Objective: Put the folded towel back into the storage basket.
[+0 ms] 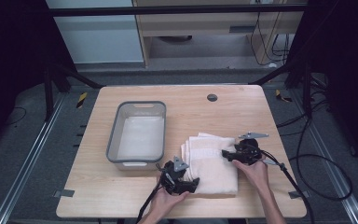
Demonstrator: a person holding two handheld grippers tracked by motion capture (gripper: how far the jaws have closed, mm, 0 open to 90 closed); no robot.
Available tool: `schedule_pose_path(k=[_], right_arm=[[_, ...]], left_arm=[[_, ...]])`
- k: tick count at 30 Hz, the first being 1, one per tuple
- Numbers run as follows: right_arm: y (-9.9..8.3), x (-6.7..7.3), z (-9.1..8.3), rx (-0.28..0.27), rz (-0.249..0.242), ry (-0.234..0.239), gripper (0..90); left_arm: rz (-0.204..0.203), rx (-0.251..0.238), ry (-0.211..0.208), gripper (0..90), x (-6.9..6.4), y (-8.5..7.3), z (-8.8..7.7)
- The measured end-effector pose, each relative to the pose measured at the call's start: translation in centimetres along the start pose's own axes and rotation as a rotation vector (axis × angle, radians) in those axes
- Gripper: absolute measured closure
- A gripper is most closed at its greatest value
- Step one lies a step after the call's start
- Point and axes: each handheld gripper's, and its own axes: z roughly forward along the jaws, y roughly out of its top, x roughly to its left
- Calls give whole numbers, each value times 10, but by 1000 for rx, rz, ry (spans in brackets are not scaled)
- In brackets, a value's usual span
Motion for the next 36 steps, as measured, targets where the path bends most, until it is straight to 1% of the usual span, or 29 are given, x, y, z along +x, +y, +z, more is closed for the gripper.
schedule_pose_path(k=[2,3,4,5,6,7,9,10,11,12,13,15,16,18,19,20,23,25,28,30,33,34,36], right_arm=[[0,-1,0,5,8,23,373],[0,-1,0,5,8,23,373],[0,-1,1,7,10,35,408],[0,-1,1,7,10,35,408],[0,-1,1,8,12,41,430],[1,0,1,10,17,54,474],[1,0,0,12,22,59,489],[1,0,0,21,38,72,527],[1,1,0,21,41,77,544],[1,1,0,21,41,77,544],[1,1,0,18,36,85,580],[1,1,0,16,34,86,595],[1,1,0,13,33,87,611],[1,2,-1,10,30,89,641],[1,1,-1,7,27,89,653],[2,1,-2,3,22,91,678],[2,2,-3,-4,29,94,706],[3,2,-4,-9,28,92,728],[4,4,-5,-14,14,82,742],[5,5,-7,-19,10,83,751],[7,6,-10,-27,5,82,755],[8,6,-11,-32,-5,79,755],[8,7,-14,-37,-4,82,756]], left_arm=[[-6,6,-15,288,1,0,1],[-6,6,-15,293,1,0,1],[-17,10,-32,301,1,1,2],[-17,10,-32,308,1,1,2],[-27,13,-43,308,2,1,3],[-27,15,-50,332,3,1,3],[-23,14,-58,339,3,1,3],[-20,17,-62,365,2,2,3],[-17,20,-64,385,1,2,3],[-17,20,-64,403,1,2,3],[-15,26,-69,421,1,3,2],[-13,27,-74,450,1,3,2],[-26,24,-87,450,1,3,2],[-26,14,-95,508,0,2,2],[-13,2,-93,531,-1,1,1],[-5,2,-94,575,-2,1,1],[-7,-4,-96,626,-1,1,-1],[-20,-10,-104,656,0,1,-1],[-32,-12,-116,689,2,1,-2],[-29,-13,-119,706,3,1,-4],[-31,-31,-117,720,2,2,-6],[-26,-32,-115,723,2,2,-8],[-19,-35,-113,726,1,3,-11]])
